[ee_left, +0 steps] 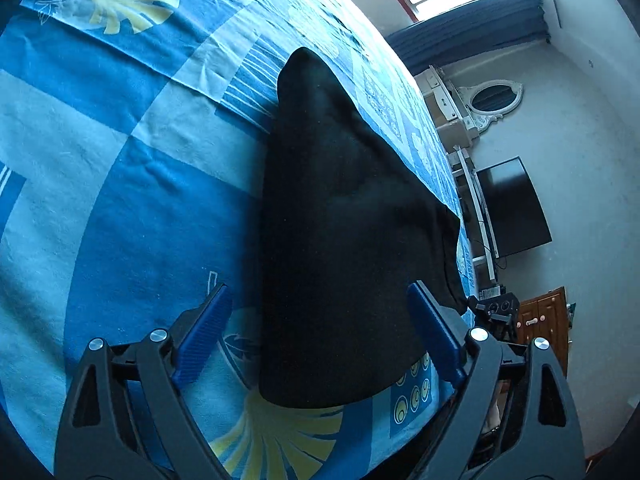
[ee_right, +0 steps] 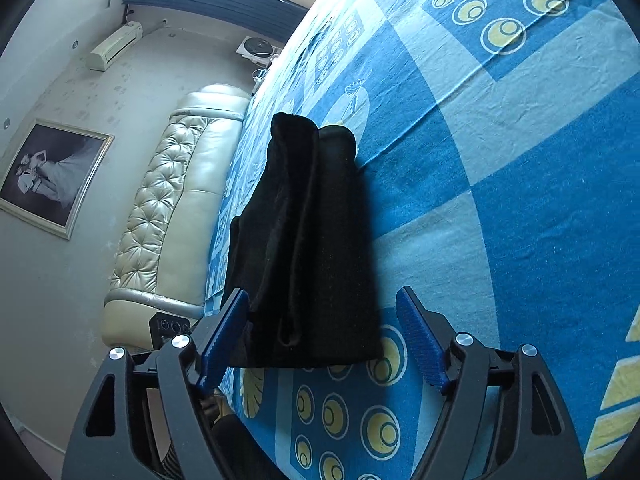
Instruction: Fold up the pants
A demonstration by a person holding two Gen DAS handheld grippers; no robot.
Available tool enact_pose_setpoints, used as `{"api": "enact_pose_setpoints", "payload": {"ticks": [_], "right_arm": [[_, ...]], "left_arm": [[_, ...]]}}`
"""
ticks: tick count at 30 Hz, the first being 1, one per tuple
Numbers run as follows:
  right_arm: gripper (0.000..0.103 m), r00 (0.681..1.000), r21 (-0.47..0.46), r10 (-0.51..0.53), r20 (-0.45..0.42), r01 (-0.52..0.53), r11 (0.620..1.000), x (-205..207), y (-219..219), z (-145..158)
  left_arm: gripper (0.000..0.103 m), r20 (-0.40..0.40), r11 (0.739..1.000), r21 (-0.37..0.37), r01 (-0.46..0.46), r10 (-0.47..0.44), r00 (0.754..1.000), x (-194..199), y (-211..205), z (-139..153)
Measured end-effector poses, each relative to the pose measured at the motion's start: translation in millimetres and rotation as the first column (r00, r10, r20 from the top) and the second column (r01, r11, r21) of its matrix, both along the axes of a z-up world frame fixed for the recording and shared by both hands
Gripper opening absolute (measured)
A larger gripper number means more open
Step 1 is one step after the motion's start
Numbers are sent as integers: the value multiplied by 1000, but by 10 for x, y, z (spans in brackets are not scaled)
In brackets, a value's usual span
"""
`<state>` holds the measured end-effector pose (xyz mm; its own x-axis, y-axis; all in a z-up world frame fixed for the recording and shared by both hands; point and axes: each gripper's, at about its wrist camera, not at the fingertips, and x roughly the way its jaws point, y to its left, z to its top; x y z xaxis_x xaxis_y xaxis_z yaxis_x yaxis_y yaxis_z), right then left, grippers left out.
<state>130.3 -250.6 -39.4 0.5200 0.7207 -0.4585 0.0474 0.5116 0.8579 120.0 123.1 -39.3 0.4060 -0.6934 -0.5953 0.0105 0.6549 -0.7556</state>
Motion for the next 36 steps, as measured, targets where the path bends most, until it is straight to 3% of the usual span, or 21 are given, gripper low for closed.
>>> {"api": "enact_pose_setpoints", "payload": {"ticks": [7,13,15,17,18,21,23,36], "right_arm": [[80,1000,-15,19,8,-19,1000,35,210,-23],[82,999,-51,37,-10,-38,998,115,336,-4],[82,999,-70,50,-15,-51,996,143,387,11],[76,998,-92,58,-25,-60,994,155,418,14],[59,997,-98,64,-36,-67,993,162,418,-5],[45,998,-38,59,-35,-60,997,120,329,-91],[43,998,-6,51,-34,-52,999,98,300,-120],[40,998,29,49,-31,-48,998,24,276,-95]], "left_arm": [[88,9,999,-32,14,-14,1000,-36,-169,-61],[88,43,1000,16,8,-9,999,-95,-302,-58],[82,44,999,39,21,-23,999,-90,-371,-52],[76,41,996,82,25,-29,999,-80,-429,-52],[72,40,995,92,25,-29,999,-74,-434,-51],[57,21,997,75,8,-10,1000,-51,-387,-83],[53,12,998,58,3,-4,1000,-53,-364,-87],[39,45,989,150,-1,-6,999,-194,-367,29]]}}
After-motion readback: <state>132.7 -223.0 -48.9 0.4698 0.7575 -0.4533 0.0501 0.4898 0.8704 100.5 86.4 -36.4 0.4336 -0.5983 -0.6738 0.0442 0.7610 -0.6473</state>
